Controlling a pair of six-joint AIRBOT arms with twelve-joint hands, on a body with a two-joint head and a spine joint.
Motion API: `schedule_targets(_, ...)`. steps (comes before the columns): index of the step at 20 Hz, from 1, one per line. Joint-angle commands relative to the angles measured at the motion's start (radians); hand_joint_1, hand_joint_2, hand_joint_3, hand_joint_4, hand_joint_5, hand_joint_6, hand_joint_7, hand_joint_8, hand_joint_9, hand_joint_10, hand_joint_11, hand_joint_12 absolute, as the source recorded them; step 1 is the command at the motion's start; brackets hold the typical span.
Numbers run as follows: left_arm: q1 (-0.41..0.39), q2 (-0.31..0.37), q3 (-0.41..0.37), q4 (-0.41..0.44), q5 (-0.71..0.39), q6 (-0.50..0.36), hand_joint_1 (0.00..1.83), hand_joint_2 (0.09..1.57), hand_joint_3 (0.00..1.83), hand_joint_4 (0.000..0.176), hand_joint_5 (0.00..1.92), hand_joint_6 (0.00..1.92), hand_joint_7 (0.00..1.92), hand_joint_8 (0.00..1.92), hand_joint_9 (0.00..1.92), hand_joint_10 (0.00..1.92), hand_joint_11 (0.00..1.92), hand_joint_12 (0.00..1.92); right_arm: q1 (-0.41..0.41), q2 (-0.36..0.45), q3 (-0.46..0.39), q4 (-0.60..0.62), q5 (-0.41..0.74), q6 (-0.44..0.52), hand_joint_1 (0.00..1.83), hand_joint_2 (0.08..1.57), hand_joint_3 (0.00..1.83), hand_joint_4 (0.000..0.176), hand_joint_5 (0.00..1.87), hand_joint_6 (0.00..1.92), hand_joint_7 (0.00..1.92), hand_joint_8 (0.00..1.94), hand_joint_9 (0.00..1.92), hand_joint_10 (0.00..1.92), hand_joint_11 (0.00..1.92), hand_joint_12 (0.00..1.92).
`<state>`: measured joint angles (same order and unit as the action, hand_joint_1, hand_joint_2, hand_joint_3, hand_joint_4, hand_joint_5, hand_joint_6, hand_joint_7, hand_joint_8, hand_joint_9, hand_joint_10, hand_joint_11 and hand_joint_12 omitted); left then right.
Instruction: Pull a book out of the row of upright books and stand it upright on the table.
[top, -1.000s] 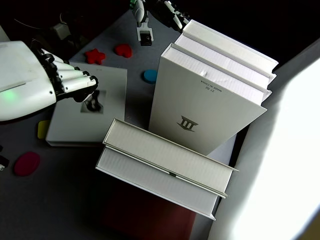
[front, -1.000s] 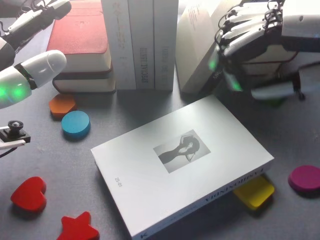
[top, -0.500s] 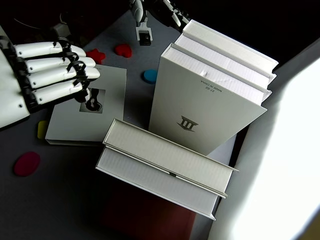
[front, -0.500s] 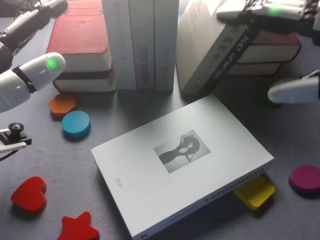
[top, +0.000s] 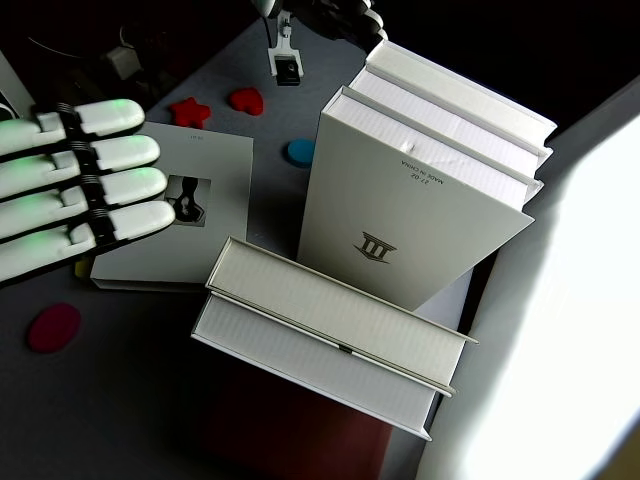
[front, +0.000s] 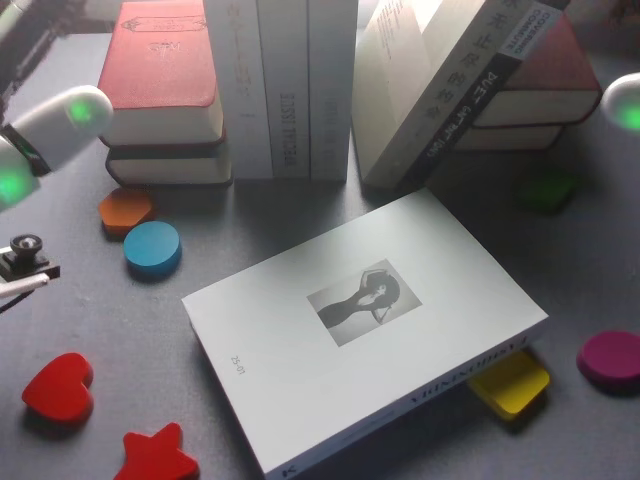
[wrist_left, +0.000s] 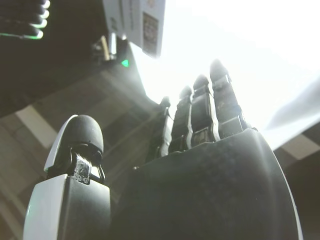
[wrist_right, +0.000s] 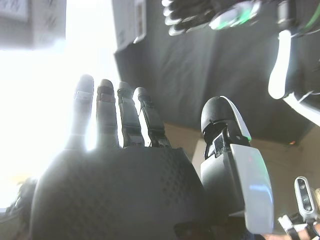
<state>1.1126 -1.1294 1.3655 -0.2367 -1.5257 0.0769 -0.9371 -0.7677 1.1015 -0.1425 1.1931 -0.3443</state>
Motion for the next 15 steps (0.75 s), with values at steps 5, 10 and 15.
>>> schedule_targets(5,-0.006,-0.001,-0.006,-0.019,-0.148,-0.004,0.00,1.34,0.00,0.108,0.00,0.00,0.00,0.00,0.00,0.00,0.00,0.00,-0.125,-0.003,-0.015,0.202,0.326,-0.016,0.00,1.34,0.01,0.017,0.00,0.00,0.00,0.00,0.00,0.00,0.00,0.00)
schedule_targets(10,-0.006,-0.005,-0.010,-0.020,-0.179,-0.010,0.00,1.14,0.00,0.047,0.00,0.00,0.00,0.00,0.00,0.00,0.00,0.00,-0.182,-0.003,-0.045,0.262,0.431,-0.046,0.00,1.34,0.01,0.019,0.00,0.00,0.00,0.00,0.00,0.00,0.00,0.00)
schedule_targets(15,-0.006,-0.005,-0.015,-0.022,-0.204,-0.014,0.00,1.13,0.00,0.104,0.01,0.00,0.04,0.01,0.05,0.01,0.01,0.11,-0.196,-0.012,-0.066,0.280,0.477,-0.083,0.00,1.35,0.01,0.030,0.00,0.00,0.00,0.00,0.00,0.00,0.00,0.00)
